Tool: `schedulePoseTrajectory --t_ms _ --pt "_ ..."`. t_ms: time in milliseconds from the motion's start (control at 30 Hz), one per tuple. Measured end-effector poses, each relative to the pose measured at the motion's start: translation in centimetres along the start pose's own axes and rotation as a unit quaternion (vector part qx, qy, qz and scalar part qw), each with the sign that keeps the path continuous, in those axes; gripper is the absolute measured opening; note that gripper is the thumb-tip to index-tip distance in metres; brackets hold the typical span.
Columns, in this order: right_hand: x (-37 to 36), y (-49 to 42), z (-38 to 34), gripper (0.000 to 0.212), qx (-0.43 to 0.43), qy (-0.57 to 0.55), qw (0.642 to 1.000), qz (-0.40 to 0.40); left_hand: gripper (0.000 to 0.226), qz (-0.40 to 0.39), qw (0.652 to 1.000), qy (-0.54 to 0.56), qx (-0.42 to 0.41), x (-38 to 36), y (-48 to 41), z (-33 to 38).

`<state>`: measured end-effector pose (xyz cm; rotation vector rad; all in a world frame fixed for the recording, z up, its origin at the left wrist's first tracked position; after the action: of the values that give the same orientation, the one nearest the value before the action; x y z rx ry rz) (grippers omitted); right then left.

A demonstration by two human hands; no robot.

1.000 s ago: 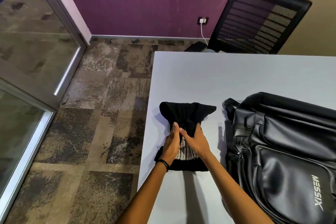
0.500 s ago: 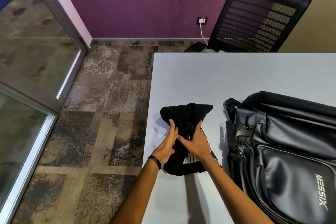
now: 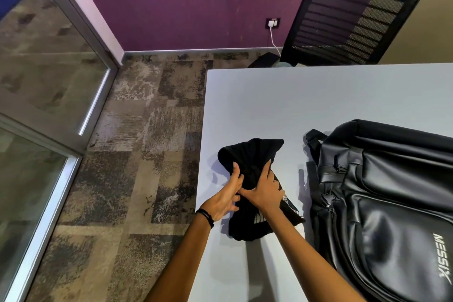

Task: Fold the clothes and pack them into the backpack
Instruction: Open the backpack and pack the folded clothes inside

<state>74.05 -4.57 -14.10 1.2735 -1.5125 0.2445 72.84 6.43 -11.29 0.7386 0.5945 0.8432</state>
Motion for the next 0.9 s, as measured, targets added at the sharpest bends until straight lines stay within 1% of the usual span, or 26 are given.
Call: schedulePoseTrajectory --t_ms 100,200,233,300,400,467,533,633,733,767,833,900 --pt "-0.3 -0.5 -0.1 0.108 -0.013 0.032 0.999 0.002 0.08 -0.009 1.0 0.017 0.002 0.4 -0.1 -0.2" --pt "-0.3 -0.6 -0.1 0.093 -0.012 0.025 0.999 0.015 0.08 -0.011 1.0 0.014 -0.003 1.6 -0.2 -0.3" --pt "-0.2 -0.5 -0.1 0.087 -0.009 0.018 1.0 0.023 0.08 0.004 1.0 0.0 -0.01 2.3 -0.3 -0.3" --pt "0.0 -0.4 -0.1 0.079 -0.002 -0.001 0.999 0.037 0.078 0.06 0.997 -0.026 -0.033 3.8 -0.5 -0.1" --pt "0.4 -0.2 -0.1 0.071 0.01 -0.021 0.998 0.05 0.062 0.153 0.985 -0.007 -0.077 5.3 -0.2 -0.2" --pt "0.7 0.0 -0.1 0.066 0.02 -0.025 0.998 0.058 0.052 0.181 0.979 0.008 -0.096 5.3 -0.2 -1.0" --pt "0.7 0.2 -0.2 0.062 0.031 -0.029 0.997 0.064 0.051 0.17 0.98 0.024 -0.1 4.3 -0.5 -2.2" --pt "0.1 0.5 -0.3 0.056 0.048 -0.045 0.996 0.066 0.057 0.155 0.983 0.05 -0.09 3.0 -1.1 -3.9" --pt "0.0 0.6 -0.4 0.046 0.069 -0.058 0.994 0.062 0.054 0.129 0.982 0.11 -0.083 1.9 -1.3 -4.3" --pt "0.0 0.6 -0.5 0.042 0.076 -0.061 0.993 0.063 0.053 0.121 0.982 0.117 -0.081 1.7 -1.3 -4.5" --pt "1.8 1.7 0.5 0.033 0.078 -0.072 0.99 0.094 0.055 0.087 0.987 0.099 -0.094 -0.2 -0.8 -3.8" --pt "1.9 1.6 0.4 0.03 0.087 -0.062 0.99 0.095 0.056 0.091 0.986 0.11 -0.091 -0.3 -1.2 -4.1"
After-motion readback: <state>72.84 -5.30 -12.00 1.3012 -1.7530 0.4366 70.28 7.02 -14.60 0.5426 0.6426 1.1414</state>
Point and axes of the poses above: each hand's wrist, its own y-axis away from the middle knuckle, its own x-axis out of the back of the hand, z = x × y, the point moved 10 cm from there along -y, towards the middle knuckle, and after that the axes turned 1 degree about y, right-handed, at the moved point
